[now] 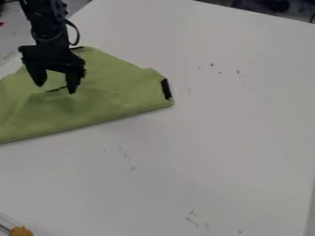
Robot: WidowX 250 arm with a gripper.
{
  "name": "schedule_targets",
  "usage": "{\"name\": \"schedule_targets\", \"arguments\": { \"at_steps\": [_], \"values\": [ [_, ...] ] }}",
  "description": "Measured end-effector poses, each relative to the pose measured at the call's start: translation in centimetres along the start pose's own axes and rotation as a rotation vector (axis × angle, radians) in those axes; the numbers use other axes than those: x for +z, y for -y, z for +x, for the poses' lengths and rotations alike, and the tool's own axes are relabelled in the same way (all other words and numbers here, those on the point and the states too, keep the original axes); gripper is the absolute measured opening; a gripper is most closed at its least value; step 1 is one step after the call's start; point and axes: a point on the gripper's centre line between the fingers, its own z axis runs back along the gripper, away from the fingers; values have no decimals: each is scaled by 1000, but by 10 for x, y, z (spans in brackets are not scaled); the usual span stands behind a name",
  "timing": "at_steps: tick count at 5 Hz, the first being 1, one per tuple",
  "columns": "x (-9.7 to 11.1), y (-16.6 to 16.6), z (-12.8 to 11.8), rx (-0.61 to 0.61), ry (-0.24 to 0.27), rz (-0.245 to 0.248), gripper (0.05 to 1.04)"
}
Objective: Unfold cloth from middle to bottom right
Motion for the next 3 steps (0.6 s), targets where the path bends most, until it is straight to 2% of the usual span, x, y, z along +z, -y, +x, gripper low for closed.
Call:
{"name": "schedule_targets", "arguments": {
  "at_steps": [1,2,3],
  "values": [
    [-13,-4,7,-14,-7,-30,999],
    [-37,-9,10,-12,-45,-83,996],
    [-44,-9,18,-21,-41,-106,958]
  ]
}}
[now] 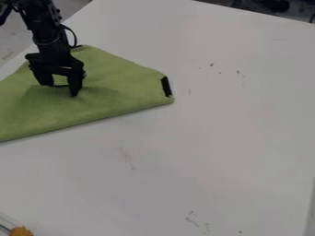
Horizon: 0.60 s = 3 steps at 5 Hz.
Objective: Unfold cloth from middle to bottom right
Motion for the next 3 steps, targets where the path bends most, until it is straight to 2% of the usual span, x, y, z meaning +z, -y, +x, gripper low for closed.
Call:
{"name": "schedule_targets", "arguments": {
  "at_steps": [2,3],
  "values": [
    [1,5,2,-18,9,5,449],
    [4,8,1,-15,30,24,248]
  ]
}}
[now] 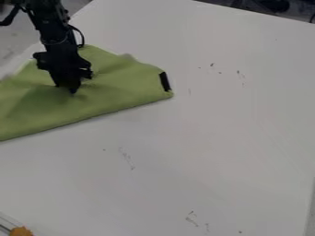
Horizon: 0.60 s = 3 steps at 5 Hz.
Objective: Unfold cloth from middle to bottom right
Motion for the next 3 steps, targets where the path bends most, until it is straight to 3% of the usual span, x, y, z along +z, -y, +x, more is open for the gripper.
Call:
{"name": "schedule_targets", "arguments": {
  "at_steps": [1,2,3],
  "values": [
    [5,4,-9,3,4,13,124],
    [27,10,-9,0,58,48,112],
    [33,16,-14,4,71,46,294]
  ]
}}
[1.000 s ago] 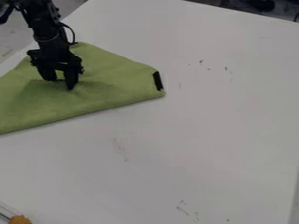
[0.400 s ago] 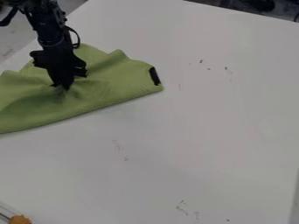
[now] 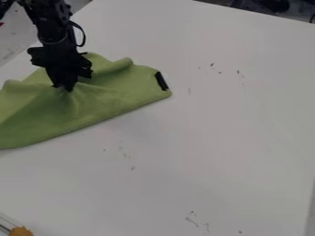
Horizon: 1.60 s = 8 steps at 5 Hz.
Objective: Unfold cloth from middle to bottom right
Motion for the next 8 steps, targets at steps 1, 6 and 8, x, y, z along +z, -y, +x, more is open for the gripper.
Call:
{"name": "schedule_targets", "arguments": {
  "at_steps": [1,6,8],
  "values": [
    [-2,2,-5,3,-10,-13,582],
    [9,-17,-26,60,-44,56,1001],
    [11,-18,-26,68,-26,58,674]
  ]
}}
